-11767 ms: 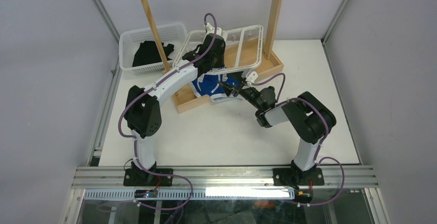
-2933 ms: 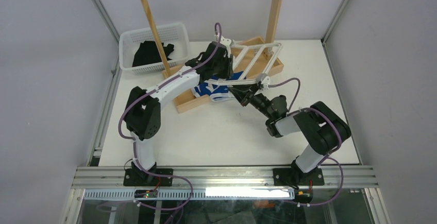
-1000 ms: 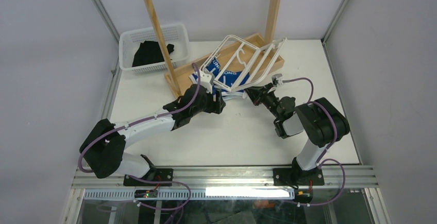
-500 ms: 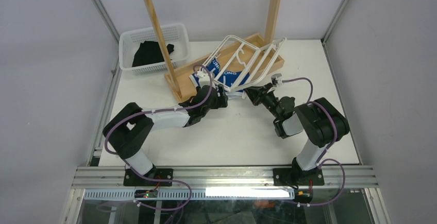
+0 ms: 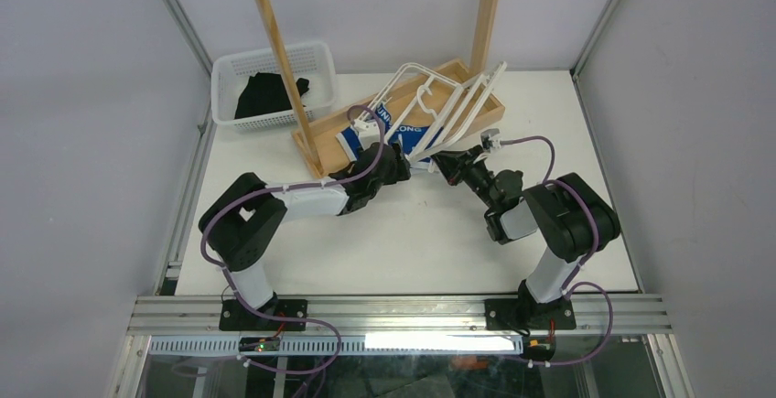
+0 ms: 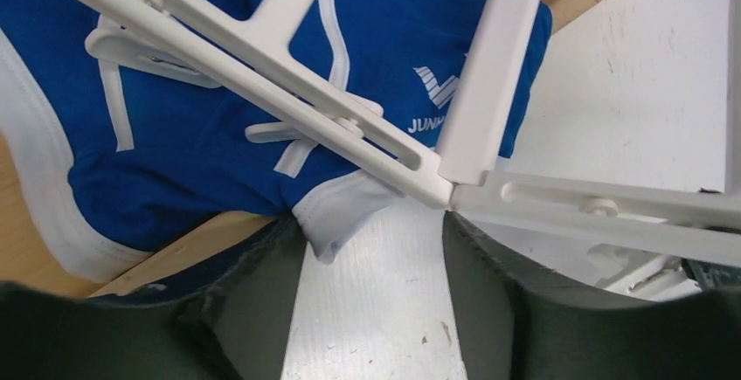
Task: Clip the underwear to the hanger
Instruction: Clamp the underwear onto the hanger.
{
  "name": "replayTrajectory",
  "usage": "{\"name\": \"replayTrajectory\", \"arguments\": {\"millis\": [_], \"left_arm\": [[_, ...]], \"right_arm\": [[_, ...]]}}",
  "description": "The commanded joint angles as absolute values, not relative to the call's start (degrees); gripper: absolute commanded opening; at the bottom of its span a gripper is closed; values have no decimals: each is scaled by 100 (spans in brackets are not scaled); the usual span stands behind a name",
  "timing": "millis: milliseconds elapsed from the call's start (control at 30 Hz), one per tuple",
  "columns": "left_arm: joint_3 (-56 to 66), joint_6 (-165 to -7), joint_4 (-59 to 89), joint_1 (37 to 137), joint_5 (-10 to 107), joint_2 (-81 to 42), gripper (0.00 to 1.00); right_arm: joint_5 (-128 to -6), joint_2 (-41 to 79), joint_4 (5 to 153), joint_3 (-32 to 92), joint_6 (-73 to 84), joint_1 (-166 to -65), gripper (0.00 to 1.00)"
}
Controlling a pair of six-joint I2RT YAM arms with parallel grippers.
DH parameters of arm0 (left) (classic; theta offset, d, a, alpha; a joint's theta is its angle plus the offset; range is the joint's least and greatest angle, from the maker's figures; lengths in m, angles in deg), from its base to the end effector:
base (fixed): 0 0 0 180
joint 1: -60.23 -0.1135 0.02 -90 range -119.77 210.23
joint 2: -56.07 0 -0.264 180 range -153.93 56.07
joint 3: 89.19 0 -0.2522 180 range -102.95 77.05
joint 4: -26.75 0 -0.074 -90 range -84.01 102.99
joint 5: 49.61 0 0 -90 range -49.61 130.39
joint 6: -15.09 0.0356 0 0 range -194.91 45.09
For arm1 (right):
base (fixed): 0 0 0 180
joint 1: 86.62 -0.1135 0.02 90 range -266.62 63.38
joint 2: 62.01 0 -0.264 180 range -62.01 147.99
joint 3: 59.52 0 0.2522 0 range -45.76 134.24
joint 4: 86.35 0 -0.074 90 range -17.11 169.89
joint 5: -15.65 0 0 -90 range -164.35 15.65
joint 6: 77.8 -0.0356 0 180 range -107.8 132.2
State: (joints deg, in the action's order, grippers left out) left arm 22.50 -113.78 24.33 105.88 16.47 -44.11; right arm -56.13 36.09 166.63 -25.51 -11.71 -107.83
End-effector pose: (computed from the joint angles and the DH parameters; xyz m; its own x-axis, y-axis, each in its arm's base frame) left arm 0.2682 -0.2537 0.1802 -0.5699 -0.2377 -0.7866 0.0795 0.9368 -0.3406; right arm 0.2513 0.1095 0.1647 -0.1243 0.3647 -0.9228 -0.6358 0.6847 0.3563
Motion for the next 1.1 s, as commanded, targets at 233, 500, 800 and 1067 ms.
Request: {"name": "replayTrajectory", "arguments": {"millis": [233,500,800,1067], "left_arm": [[2281,-11497,2483,10164,1475,-4596,1],[2989,-11038,2656,10172,1754,-3860,0],[3812,-10734,2594,10295,2275,-2906,0],[4344,-10458,1716,10370,2357,-1631,0]], "right_arm": [[-5685,3373,17386,-2359,-1224,-10824,0],[-6030,3341,17384,-2672,-1154,-10845,0],[-6289,3379,17380,-2897,-1116,-10842,0],[-6306,3431,17385,-2780,-1162,-10842,0]]}}
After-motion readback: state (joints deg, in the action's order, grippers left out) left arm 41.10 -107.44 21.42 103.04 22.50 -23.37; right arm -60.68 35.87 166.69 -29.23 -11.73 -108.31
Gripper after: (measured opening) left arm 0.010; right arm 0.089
